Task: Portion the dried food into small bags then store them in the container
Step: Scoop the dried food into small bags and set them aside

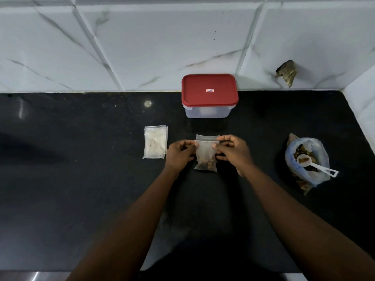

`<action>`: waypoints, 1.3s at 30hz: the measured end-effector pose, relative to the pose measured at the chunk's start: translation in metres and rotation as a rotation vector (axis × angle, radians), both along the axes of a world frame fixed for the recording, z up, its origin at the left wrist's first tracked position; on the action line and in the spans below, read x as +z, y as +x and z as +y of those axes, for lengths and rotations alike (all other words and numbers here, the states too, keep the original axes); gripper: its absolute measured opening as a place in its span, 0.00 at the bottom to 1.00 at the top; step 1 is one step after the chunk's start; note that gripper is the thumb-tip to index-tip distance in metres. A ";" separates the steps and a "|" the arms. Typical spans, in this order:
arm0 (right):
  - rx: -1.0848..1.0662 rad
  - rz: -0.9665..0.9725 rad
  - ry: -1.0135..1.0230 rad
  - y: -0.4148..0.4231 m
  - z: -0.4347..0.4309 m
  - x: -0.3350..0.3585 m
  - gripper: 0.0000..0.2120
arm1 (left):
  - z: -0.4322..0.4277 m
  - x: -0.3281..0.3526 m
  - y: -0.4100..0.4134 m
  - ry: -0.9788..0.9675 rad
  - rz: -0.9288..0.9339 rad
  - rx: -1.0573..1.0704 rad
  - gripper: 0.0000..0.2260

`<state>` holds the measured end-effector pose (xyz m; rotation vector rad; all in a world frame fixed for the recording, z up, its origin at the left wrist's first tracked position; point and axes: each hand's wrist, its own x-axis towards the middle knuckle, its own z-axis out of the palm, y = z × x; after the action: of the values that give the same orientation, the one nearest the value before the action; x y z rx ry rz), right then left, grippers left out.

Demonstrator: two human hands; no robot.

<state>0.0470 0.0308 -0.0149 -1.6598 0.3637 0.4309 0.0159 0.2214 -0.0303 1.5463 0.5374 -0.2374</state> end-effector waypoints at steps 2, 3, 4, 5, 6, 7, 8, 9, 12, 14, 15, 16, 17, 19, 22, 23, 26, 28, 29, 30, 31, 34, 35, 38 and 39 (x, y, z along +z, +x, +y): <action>0.003 -0.009 -0.010 -0.004 -0.002 0.001 0.10 | 0.001 0.001 -0.002 0.013 0.000 -0.013 0.03; 0.010 -0.014 -0.015 -0.006 -0.003 0.001 0.11 | 0.002 0.001 -0.004 0.020 -0.006 -0.020 0.03; 0.016 -0.017 -0.017 -0.007 -0.004 0.002 0.11 | 0.002 0.001 -0.005 0.023 -0.009 -0.025 0.03; 0.022 -0.019 -0.020 -0.009 -0.004 0.003 0.11 | 0.002 0.001 -0.006 0.029 -0.010 -0.030 0.03; 0.026 -0.023 -0.022 -0.010 -0.004 0.005 0.12 | 0.002 0.001 -0.007 0.031 -0.011 -0.032 0.04; 0.026 -0.031 -0.029 -0.011 -0.004 0.006 0.12 | 0.002 0.002 -0.008 0.035 -0.014 -0.033 0.04; 0.021 -0.048 -0.042 -0.012 -0.004 0.009 0.12 | 0.002 0.003 -0.009 0.036 -0.024 -0.031 0.04; 0.014 -0.077 -0.072 -0.013 -0.003 0.011 0.12 | 0.003 0.004 -0.011 0.045 -0.035 -0.030 0.04; 0.015 -0.243 -0.246 -0.017 0.002 0.022 0.12 | 0.007 0.012 -0.016 0.126 -0.082 -0.047 0.04; -0.003 -0.388 -0.336 -0.019 0.007 0.029 0.11 | 0.014 0.016 -0.019 0.199 -0.106 -0.062 0.04; -0.009 -0.440 -0.348 -0.020 0.011 0.032 0.10 | 0.018 0.018 -0.020 0.234 -0.116 -0.068 0.04; -0.001 -0.465 -0.340 -0.021 0.015 0.036 0.09 | 0.022 0.021 -0.022 0.264 -0.125 -0.071 0.05; 0.025 -0.467 -0.323 -0.021 0.020 0.038 0.08 | 0.026 0.022 -0.024 0.296 -0.129 -0.067 0.05; 0.102 -0.450 -0.297 -0.024 0.032 0.042 0.06 | 0.033 0.024 -0.028 0.354 -0.136 -0.034 0.05; 0.193 -0.423 -0.286 -0.026 0.054 0.045 0.05 | 0.044 0.025 -0.032 0.437 -0.151 0.034 0.06; 0.214 -0.405 -0.277 -0.026 0.061 0.045 0.04 | 0.049 0.025 -0.033 0.471 -0.154 0.055 0.07; 0.271 -0.316 -0.243 -0.022 0.082 0.044 0.05 | 0.063 0.022 -0.032 0.593 -0.154 0.122 0.09; 0.307 -0.263 -0.258 -0.017 0.097 0.041 0.06 | 0.072 0.020 -0.030 0.651 -0.152 0.157 0.11; 0.321 -0.244 -0.267 -0.014 0.104 0.038 0.06 | 0.077 0.020 -0.028 0.670 -0.146 0.171 0.11; 0.331 -0.228 -0.273 -0.012 0.112 0.036 0.07 | 0.082 0.019 -0.026 0.685 -0.132 0.182 0.12; 0.332 -0.209 -0.278 -0.009 0.119 0.033 0.07 | 0.086 0.018 -0.024 0.702 -0.116 0.190 0.13; 0.319 -0.148 -0.306 -0.002 0.137 0.025 0.06 | 0.099 0.013 -0.018 0.709 -0.056 0.200 0.16; 0.312 -0.131 -0.317 0.000 0.142 0.022 0.06 | 0.102 0.010 -0.016 0.699 -0.039 0.200 0.16; 0.299 -0.097 -0.363 0.005 0.154 0.013 0.02 | 0.109 0.003 -0.012 0.669 -0.005 0.194 0.16; 0.297 -0.085 -0.376 0.007 0.157 0.010 0.03 | 0.110 0.002 -0.012 0.656 0.003 0.196 0.15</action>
<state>0.0537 0.1881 -0.0046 -2.1045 0.1376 0.5327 0.0043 0.3313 -0.0281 2.1062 0.8154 0.1030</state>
